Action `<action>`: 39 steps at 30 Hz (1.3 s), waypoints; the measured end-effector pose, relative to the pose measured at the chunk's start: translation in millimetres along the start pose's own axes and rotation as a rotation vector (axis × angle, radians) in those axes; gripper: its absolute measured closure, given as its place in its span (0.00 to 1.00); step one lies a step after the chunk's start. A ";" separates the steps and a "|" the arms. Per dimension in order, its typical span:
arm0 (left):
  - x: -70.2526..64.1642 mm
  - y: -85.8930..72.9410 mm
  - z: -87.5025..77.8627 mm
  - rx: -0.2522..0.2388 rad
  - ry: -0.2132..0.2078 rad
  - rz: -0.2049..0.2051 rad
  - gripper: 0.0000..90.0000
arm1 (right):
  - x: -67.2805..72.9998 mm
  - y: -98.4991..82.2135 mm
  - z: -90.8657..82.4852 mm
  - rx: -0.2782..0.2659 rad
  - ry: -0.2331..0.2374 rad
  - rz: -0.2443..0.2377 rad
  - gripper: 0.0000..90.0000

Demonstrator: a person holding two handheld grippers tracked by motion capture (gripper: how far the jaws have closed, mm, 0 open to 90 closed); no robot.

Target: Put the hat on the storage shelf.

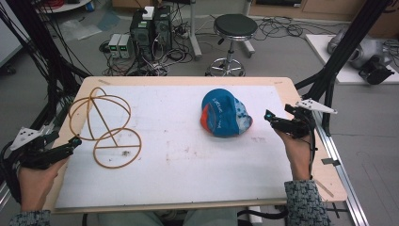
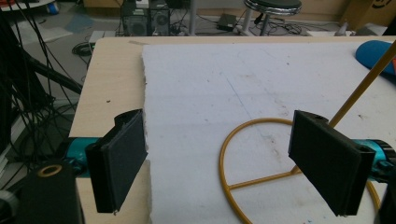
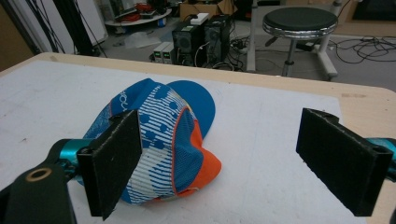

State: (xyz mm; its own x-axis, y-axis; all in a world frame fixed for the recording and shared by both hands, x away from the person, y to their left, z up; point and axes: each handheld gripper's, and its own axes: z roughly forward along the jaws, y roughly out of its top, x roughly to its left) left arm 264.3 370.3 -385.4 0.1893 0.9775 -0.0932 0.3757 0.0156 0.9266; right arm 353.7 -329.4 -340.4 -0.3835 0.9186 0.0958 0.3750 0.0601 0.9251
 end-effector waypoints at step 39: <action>8.9 -1.4 -12.0 0.001 -0.021 -0.007 0.22 | 70.2 -15.2 109.5 -0.090 -0.066 -0.088 0.26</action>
State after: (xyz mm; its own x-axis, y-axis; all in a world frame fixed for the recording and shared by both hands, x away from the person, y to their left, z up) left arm 254.5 381.5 -383.1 0.2052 0.9728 -0.1073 0.3783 0.0222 0.9254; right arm 413.5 -223.1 -387.9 -0.3538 0.9353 -0.0090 0.2637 0.1090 0.9584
